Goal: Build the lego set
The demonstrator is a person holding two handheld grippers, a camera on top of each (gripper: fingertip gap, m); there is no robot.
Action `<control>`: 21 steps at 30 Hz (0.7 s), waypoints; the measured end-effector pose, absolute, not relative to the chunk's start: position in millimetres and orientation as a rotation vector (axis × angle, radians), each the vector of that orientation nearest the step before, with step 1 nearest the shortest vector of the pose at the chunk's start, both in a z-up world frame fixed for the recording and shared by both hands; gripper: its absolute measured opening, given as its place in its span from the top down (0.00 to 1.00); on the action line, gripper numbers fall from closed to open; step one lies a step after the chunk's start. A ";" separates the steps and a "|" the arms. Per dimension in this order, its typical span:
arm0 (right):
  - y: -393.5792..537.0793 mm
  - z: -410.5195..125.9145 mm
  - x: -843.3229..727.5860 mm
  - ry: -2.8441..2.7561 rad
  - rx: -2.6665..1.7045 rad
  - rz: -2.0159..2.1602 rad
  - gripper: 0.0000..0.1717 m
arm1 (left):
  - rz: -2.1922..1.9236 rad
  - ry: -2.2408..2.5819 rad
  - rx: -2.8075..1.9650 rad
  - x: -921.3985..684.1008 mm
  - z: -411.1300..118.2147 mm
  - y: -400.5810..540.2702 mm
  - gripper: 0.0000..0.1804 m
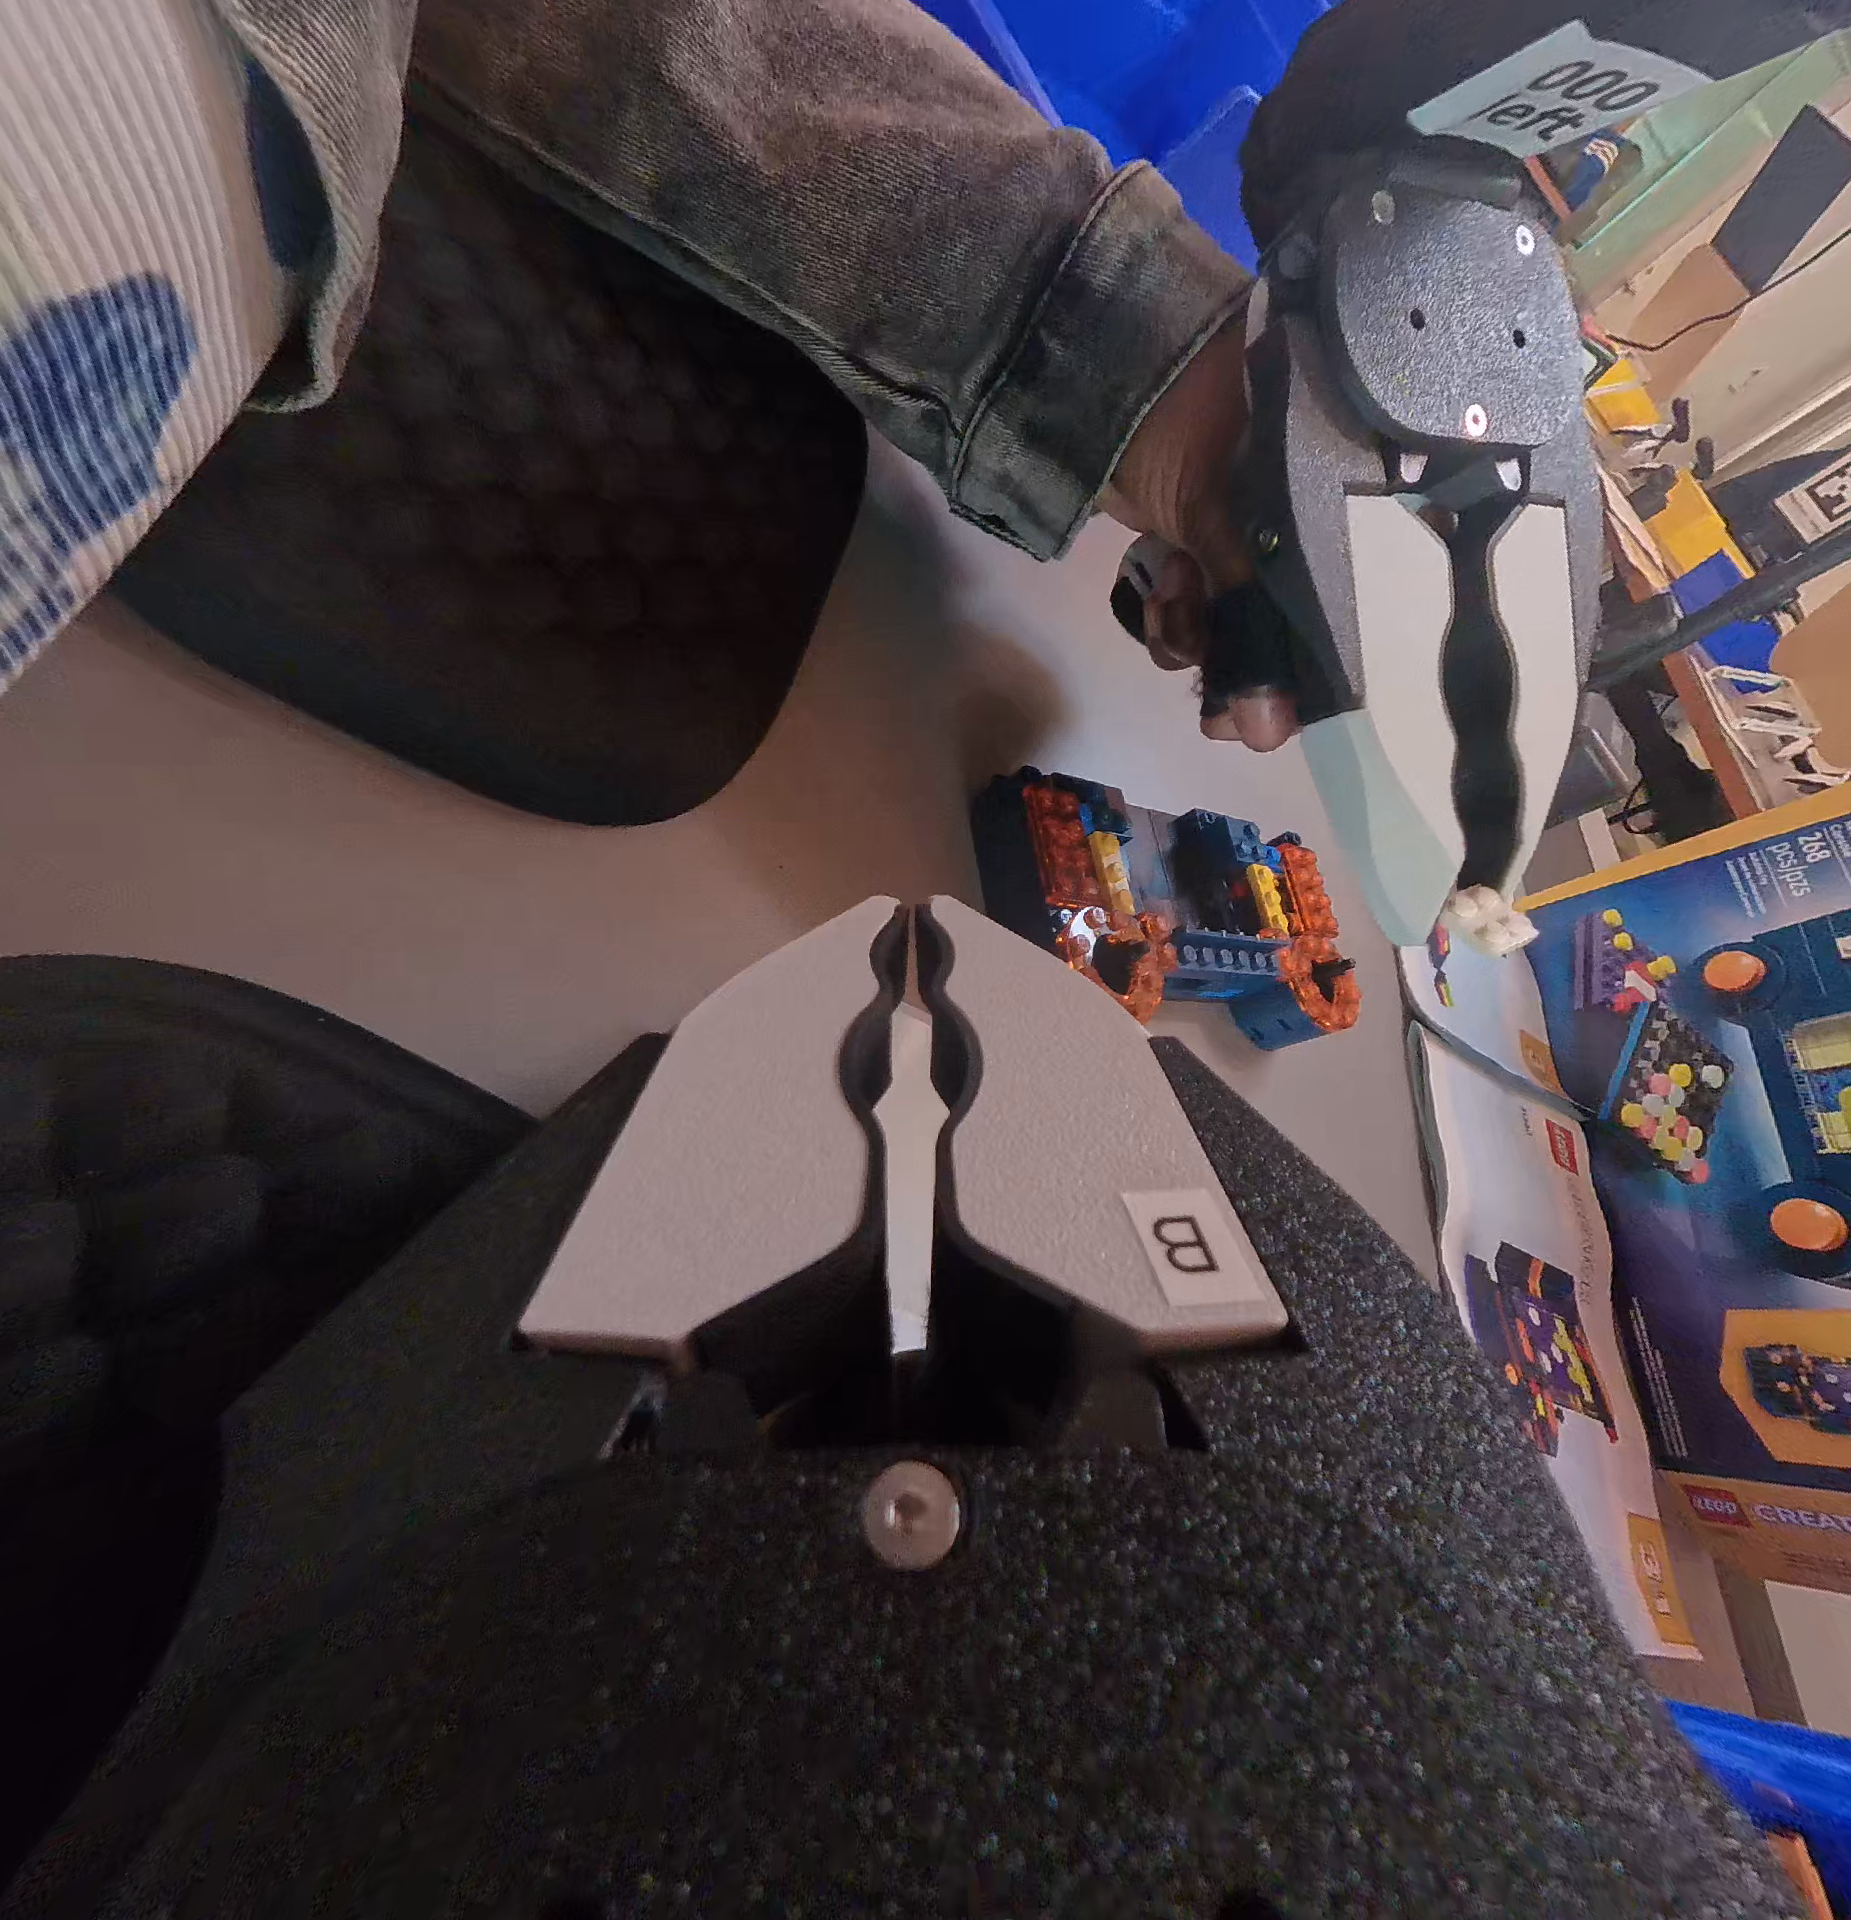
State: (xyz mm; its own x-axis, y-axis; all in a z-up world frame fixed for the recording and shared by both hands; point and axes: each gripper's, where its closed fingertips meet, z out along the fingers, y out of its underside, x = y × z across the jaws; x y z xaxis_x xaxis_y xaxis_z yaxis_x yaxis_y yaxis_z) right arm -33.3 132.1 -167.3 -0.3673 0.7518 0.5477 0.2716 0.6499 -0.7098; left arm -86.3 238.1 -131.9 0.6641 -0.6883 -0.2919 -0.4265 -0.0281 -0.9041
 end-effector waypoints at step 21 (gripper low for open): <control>142.9 -147.8 -34.4 -1.778 -0.967 0.890 0.99 | -0.428 1.174 -2.227 -97.8 -185.1 184.1 0.92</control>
